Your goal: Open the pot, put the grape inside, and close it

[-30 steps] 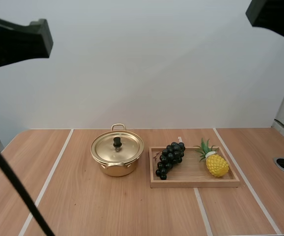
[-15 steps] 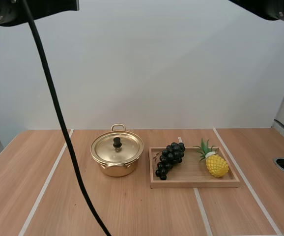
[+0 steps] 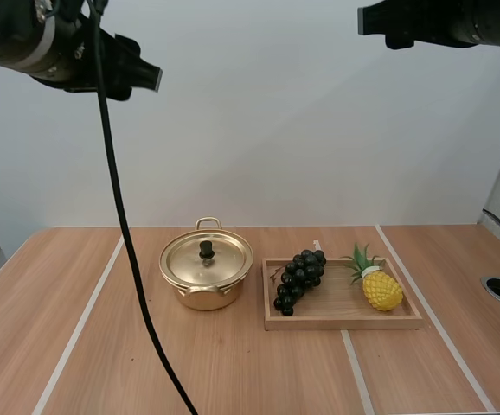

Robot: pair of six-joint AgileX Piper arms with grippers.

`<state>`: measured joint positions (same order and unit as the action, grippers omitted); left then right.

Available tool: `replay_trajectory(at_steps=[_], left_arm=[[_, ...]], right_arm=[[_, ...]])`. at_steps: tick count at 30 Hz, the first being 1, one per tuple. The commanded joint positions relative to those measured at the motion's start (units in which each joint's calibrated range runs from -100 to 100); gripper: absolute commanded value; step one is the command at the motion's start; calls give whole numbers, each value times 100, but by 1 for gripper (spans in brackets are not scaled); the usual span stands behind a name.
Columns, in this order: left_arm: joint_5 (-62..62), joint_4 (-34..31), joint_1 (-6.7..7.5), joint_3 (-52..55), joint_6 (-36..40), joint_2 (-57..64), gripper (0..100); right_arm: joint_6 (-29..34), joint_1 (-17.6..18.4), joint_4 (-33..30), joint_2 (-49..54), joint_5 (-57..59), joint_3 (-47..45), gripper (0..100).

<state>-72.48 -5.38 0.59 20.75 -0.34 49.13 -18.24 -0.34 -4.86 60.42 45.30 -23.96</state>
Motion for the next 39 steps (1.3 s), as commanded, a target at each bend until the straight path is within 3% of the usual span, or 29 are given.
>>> replay_trajectory(at_steps=[1, 9, 21, 34, 39], left_arm=[[-26, 577, -15, -46, -395, -48, 100], [620, 946, -15, -46, -450, -24, 100], [-359, 1708, -15, -46, -1236, -568, 100], [-971, 1859, -15, 42, -1343, -1832, 100], [-1079, 2091, -15, 293, -1621, -2319, 100]], right_arm=[[-138, -22, 367, 56, -191, 72, 100], [-138, -22, 522, 56, -571, 72, 100], [-138, -22, 611, 45, 348, 72, 100], [-138, -22, 677, 45, 341, 72, 100], [-138, -210, 799, 45, -132, 72, 100]])
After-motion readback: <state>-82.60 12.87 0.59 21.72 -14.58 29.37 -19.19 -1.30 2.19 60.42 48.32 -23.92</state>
